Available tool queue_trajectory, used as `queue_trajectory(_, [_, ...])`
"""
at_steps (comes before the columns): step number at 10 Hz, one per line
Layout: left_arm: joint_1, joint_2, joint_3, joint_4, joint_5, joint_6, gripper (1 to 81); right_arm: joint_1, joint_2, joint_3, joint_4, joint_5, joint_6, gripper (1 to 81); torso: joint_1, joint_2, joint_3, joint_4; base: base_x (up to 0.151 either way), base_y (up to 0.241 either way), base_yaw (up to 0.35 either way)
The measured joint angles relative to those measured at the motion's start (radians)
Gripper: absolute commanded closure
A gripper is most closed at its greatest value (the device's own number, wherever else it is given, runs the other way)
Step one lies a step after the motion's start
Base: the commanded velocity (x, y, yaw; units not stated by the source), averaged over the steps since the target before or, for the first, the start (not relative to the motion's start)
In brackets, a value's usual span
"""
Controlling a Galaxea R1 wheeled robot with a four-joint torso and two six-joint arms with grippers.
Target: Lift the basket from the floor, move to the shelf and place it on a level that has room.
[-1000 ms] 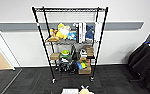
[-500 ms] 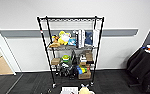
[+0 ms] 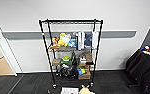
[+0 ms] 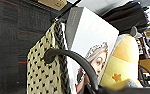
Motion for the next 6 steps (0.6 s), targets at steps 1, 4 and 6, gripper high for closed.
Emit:
queue_trajectory(1, [0.003, 0.0, 0.011, 0.0, -0.001, 0.0, 81.1, 0.0, -0.013, 0.016, 0.0, 0.004, 0.0, 81.1, -0.021, 0.033, 0.0, 0.0, 0.0, 0.0, 0.0])
queue_trajectory(4, [0.035, -0.01, 0.058, 0.001, -0.009, 0.007, 81.1, -0.012, -0.027, 0.058, 0.0, 0.051, -0.005, 81.1, -0.09, 0.138, 0.0, 0.0, 0.0, 0.0, 0.0])
queue_trajectory(6, [0.034, -0.034, 0.105, 0.001, -0.02, 0.012, 81.1, -0.034, -0.033, 0.088, 0.0, 0.082, -0.011, 81.1, -0.135, 0.207, 0.0, 0.0, 0.0, 0.0, 0.0])
